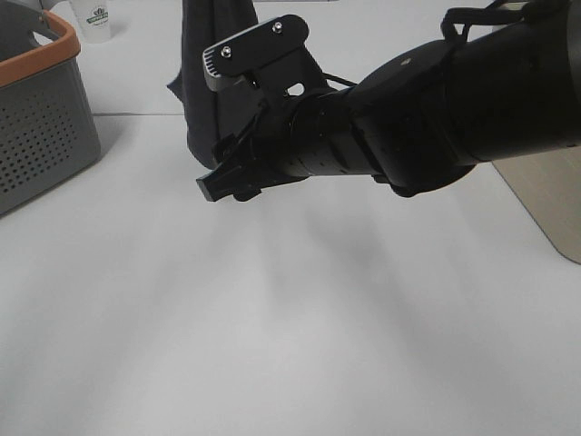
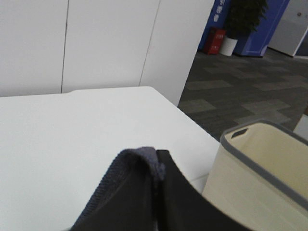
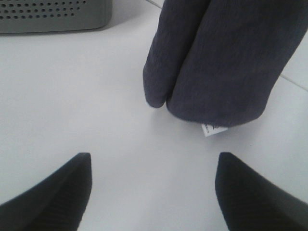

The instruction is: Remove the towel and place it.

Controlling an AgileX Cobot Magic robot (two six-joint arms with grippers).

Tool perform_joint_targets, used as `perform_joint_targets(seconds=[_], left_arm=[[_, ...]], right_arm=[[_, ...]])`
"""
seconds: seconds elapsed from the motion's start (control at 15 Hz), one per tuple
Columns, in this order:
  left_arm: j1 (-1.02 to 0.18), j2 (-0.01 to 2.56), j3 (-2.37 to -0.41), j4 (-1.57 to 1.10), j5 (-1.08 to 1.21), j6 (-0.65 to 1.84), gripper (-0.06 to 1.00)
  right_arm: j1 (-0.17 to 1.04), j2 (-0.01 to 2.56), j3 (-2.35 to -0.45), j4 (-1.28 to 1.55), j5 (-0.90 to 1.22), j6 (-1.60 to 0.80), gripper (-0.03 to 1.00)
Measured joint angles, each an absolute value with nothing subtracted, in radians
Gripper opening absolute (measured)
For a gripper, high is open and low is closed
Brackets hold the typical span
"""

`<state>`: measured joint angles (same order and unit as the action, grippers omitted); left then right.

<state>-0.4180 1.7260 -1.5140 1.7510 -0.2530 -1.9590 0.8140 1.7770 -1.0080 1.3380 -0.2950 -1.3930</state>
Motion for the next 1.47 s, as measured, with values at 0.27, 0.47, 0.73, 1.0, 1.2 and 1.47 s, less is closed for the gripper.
perform_joint_targets(seconds=[0.27,0.47,0.73,1.0,1.2,1.47], left_arm=[[-0.369,1.727,-1.399,1.751,-0.331,-1.914,0.0],[-0.332,1.717,-1.379,1.752,-0.401,-1.883,0.0],[-0.332,1.692,-1.379,1.752,-0.475,-1.821,0.0],[-0.332,1.693,-1.379,1.752,-0.494,-1.819,0.0],[-0.332,1.694,-1.379,1.752,-0.513,-1.819,0.0],[-0.332,1.696,-1.346,1.753,-0.523,-1.817,0.0]], right_arm=[[0.813,1.778,-0.959,1.286,-0.306,-1.393,0.71],[0.791,1.855,-0.953,1.158,-0.279,-1.295,0.71],[0.739,1.876,-0.953,0.953,-0.271,-1.103,0.71],[0.738,1.957,-0.953,0.535,-0.335,-0.681,0.71],[0.724,2.004,-0.954,0.236,-0.44,-0.429,0.71],[0.629,2.024,-0.954,0.019,-0.499,-0.251,0.71]])
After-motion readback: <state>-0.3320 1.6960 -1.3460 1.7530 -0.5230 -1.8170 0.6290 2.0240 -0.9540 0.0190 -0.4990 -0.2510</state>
